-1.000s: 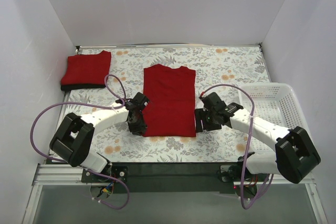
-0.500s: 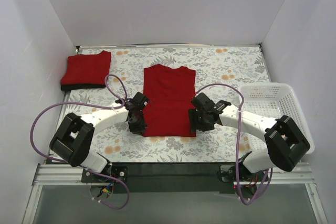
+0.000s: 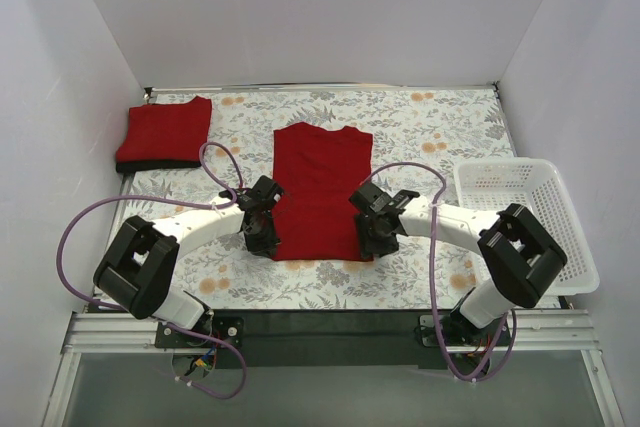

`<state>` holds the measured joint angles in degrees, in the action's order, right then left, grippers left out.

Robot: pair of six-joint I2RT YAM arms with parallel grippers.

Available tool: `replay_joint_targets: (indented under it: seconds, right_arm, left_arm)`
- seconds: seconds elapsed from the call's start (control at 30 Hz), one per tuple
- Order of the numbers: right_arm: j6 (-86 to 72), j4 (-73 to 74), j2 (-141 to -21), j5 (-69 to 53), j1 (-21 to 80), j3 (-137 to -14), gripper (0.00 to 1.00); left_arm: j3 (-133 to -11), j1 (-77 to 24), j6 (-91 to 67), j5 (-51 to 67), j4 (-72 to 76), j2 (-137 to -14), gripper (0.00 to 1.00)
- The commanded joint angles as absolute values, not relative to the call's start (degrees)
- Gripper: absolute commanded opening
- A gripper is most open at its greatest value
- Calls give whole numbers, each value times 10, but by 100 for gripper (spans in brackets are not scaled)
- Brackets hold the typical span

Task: Fold and stack the t-shirts
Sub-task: Fold the tshirt

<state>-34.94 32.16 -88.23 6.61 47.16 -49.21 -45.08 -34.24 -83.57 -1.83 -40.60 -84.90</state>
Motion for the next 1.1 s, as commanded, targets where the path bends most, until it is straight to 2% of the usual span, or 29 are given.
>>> replay_joint_targets:
  seconds: [0.0, 0.2, 0.43, 0.5, 0.57, 0.83, 1.07]
  right_arm:
    - [-361, 337, -913, 79, 477, -498, 43]
    - [-353, 336, -954, 59, 478, -502, 38]
    - [-341, 335, -971, 46, 477, -510, 26]
    - [-340, 335, -962, 47, 477, -507, 19]
    - [-338, 335, -955, 52, 475, -507, 2]
    - [-274, 403, -871, 98, 464, -536, 1]
    - [-223, 517, -773, 5, 465, -519, 1]
  left_arm:
    - [-442, -345, -832, -11, -407, -849, 0]
    - [-446, -344, -838, -11, -411, -845, 0]
    - [-454, -345, -841, -7, -417, -845, 0]
    - [-455, -345, -844, -11, -419, -837, 0]
    - [-456, -345, -845, -14, -423, -834, 0]
    - [-486, -345, -830, -4, -465, -805, 0]
    - [-465, -349, -829, 83, -540, -702, 0]
